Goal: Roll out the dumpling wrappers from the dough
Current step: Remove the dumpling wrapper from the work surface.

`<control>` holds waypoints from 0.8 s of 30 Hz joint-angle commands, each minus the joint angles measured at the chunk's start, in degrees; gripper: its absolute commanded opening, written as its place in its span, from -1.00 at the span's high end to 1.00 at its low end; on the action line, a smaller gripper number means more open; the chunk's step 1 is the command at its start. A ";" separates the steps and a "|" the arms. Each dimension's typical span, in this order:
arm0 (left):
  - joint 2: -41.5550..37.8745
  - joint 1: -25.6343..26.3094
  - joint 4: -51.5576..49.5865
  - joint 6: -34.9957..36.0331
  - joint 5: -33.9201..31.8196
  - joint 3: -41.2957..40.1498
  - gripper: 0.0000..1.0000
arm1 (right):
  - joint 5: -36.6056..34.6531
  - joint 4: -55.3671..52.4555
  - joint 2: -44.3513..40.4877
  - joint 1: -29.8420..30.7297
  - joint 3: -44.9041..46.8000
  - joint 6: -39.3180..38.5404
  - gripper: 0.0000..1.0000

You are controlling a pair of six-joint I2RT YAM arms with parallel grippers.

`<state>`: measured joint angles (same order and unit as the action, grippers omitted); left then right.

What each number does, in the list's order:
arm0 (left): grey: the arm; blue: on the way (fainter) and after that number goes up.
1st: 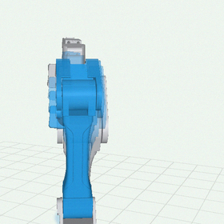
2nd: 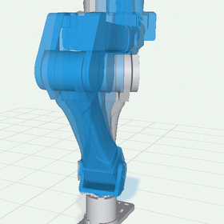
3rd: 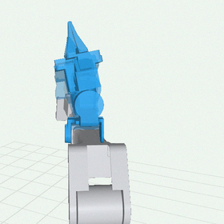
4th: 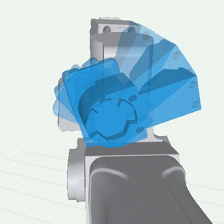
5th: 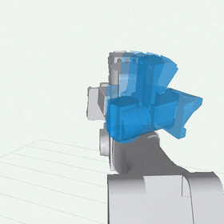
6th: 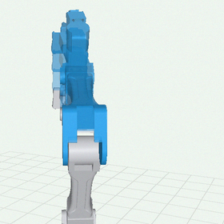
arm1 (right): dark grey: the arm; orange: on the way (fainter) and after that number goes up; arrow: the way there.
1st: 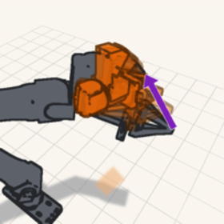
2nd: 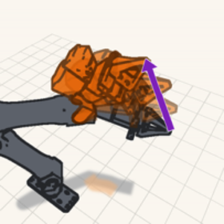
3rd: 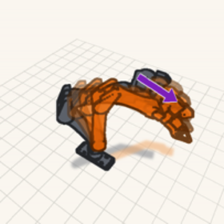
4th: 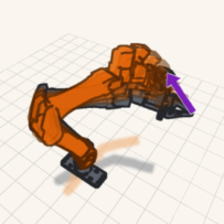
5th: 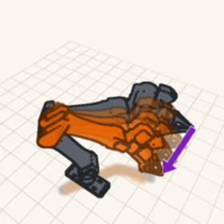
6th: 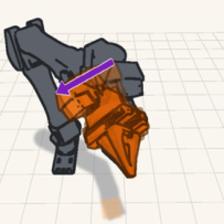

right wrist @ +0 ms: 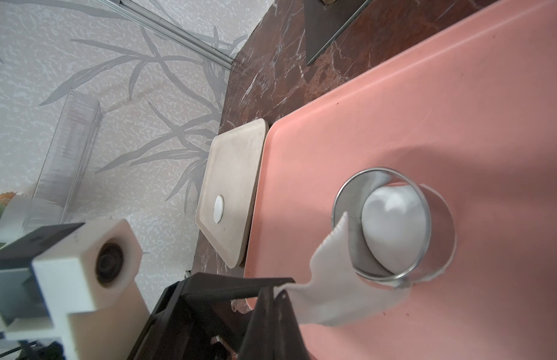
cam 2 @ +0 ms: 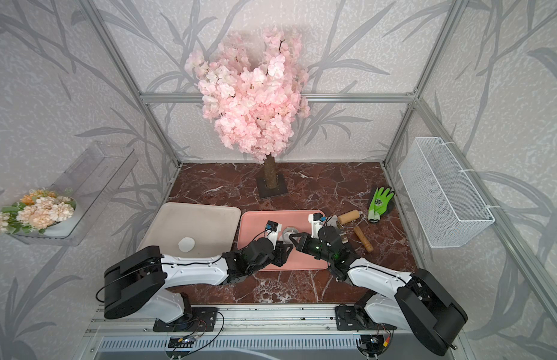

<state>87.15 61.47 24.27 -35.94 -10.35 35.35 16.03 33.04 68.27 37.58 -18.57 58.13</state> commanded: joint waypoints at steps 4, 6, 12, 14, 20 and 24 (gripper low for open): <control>3.98 0.42 3.29 1.58 -0.20 1.66 -0.04 | -0.64 1.62 0.11 0.39 -0.68 0.58 1.00; 5.12 0.49 3.97 1.65 -0.01 2.36 -0.04 | -0.61 1.67 -0.06 0.39 -0.59 0.63 1.00; 6.26 0.58 5.78 1.66 -1.23 3.07 0.04 | -0.39 1.89 -0.09 0.39 -0.42 0.78 1.00; 6.85 0.57 6.21 1.67 -1.19 3.49 0.10 | -0.17 2.67 0.26 0.39 -0.26 1.15 1.00; 8.54 0.58 7.17 1.59 -1.08 4.35 0.37 | -0.01 3.50 0.28 0.43 0.00 1.62 1.00; 9.41 0.64 6.62 1.61 -1.32 5.41 0.59 | -0.19 3.62 -0.11 0.43 0.26 1.73 0.98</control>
<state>95.53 61.82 30.33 -34.68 -10.74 38.72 15.97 34.48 68.29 37.58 -18.55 59.59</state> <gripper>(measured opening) 0.219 0.048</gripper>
